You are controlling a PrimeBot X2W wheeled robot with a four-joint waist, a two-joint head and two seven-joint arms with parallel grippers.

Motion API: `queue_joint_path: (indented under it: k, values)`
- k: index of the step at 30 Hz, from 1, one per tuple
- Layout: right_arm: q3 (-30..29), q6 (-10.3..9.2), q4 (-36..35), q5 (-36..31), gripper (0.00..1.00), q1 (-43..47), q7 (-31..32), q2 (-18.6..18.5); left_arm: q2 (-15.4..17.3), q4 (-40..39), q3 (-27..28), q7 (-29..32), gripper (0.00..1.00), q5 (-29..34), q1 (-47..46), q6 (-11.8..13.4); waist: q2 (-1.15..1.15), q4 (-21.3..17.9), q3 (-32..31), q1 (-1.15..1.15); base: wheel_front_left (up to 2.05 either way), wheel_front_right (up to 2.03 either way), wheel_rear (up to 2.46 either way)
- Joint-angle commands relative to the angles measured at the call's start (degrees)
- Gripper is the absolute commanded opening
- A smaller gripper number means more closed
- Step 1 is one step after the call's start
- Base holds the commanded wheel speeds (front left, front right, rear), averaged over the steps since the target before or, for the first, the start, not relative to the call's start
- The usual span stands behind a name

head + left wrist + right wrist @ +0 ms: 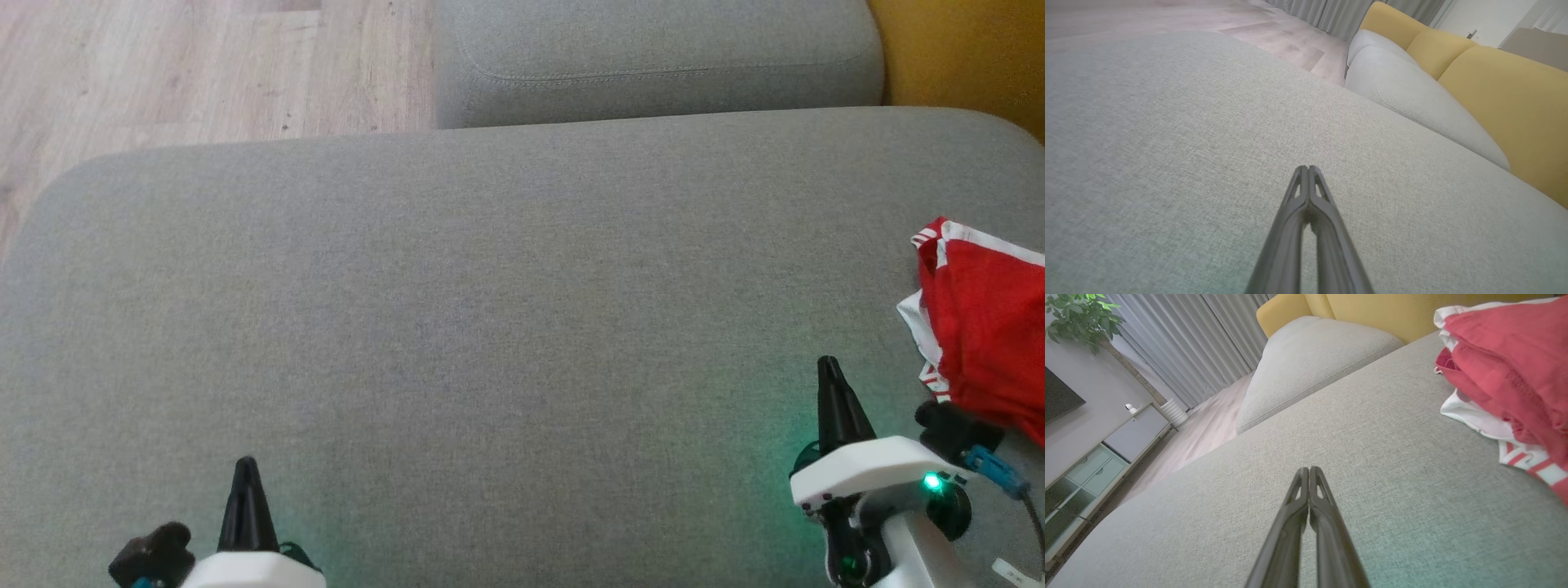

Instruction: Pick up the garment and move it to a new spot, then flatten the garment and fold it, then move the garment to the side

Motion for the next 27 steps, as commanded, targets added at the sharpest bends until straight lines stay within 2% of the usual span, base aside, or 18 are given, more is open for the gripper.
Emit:
queue_joint_path:
  k: [1,27]
  values:
    - [-0.14,-0.01,-2.5,1.93,0.0,-1.93,0.51,-0.21,0.2,-2.21,1.28,0.43,0.0,-1.8,-2.83,-0.47,0.0,-0.01,0.0,0.0,0.0,0.0,0.0]
    - [-2.3,-0.02,-6.95,18.27,0.0,-0.65,4.9,-0.22,0.31,-4.48,3.08,4.85,0.0,-18.09,-4.0,-1.5,0.0,-0.26,-0.03,0.0,0.0,0.0,0.0]
